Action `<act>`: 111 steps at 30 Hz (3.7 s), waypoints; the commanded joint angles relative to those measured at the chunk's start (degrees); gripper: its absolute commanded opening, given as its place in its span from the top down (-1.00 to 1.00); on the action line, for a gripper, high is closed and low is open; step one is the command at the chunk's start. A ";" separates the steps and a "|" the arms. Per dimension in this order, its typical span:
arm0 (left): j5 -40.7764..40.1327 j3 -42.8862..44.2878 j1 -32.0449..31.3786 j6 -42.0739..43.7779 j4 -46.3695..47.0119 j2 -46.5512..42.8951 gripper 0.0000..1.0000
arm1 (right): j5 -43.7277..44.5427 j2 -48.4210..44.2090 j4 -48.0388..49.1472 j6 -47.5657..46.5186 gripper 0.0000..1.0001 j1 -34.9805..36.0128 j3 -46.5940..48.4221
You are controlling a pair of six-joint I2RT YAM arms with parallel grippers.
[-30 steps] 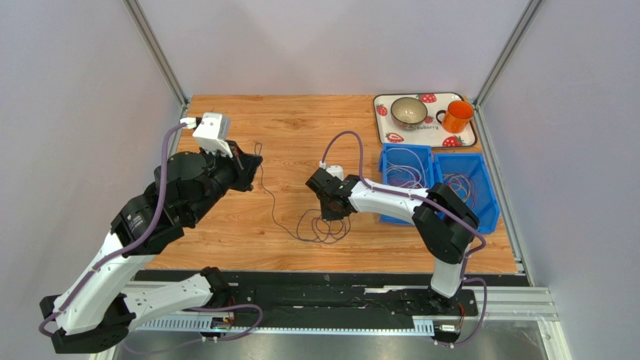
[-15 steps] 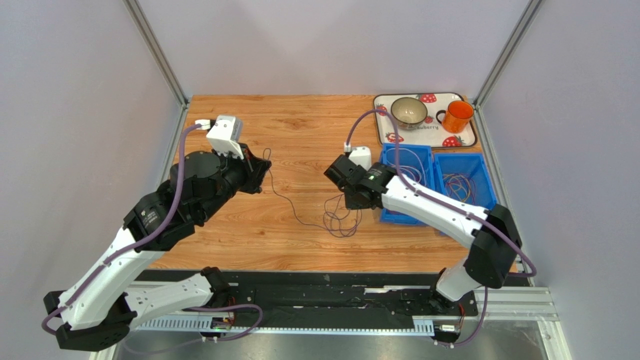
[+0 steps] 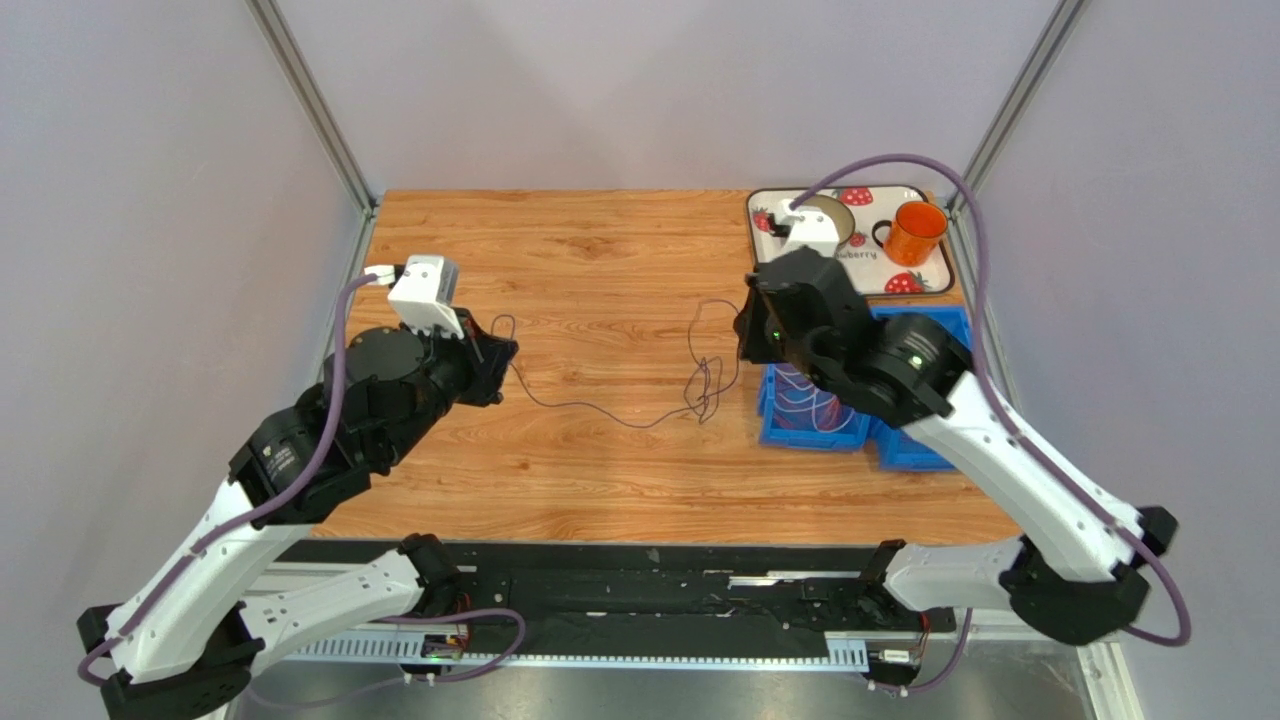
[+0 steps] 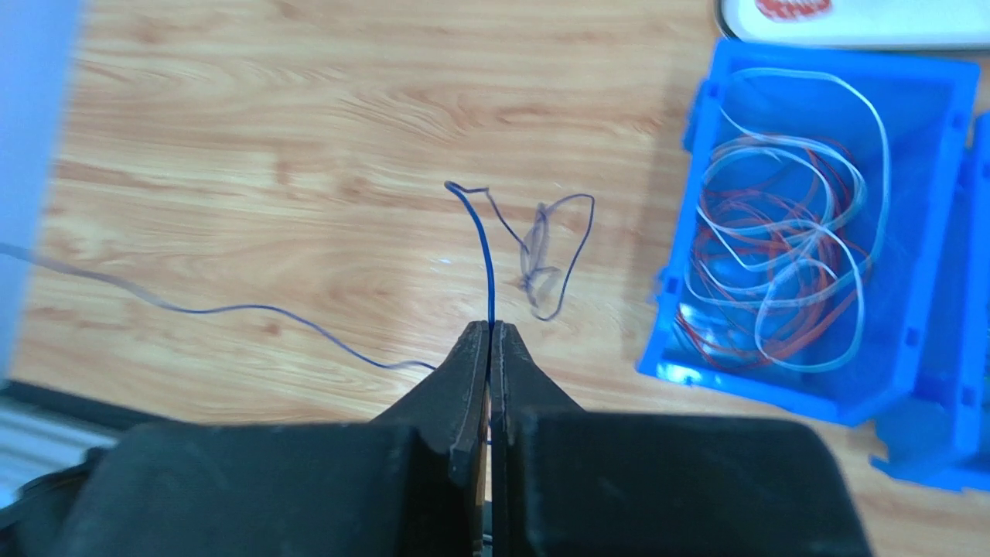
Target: Untangle the cables
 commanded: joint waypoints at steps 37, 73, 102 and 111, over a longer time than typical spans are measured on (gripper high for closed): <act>53.95 15.06 -1.33 1.17 39.72 32.03 1.00 | 24.22 -29.06 11.46 -10.65 1.00 0.15 -12.43; 65.32 66.76 -12.93 -17.99 91.75 97.87 1.00 | 62.28 -36.89 -0.60 -7.22 1.00 0.15 -15.84; 36.23 75.37 -15.22 -7.97 86.88 110.53 0.43 | 58.07 -35.92 2.57 -9.07 1.00 0.06 -19.98; 36.05 66.77 -15.13 -8.58 78.76 106.23 -0.42 | 61.06 -37.42 2.66 -8.36 1.00 0.15 -20.87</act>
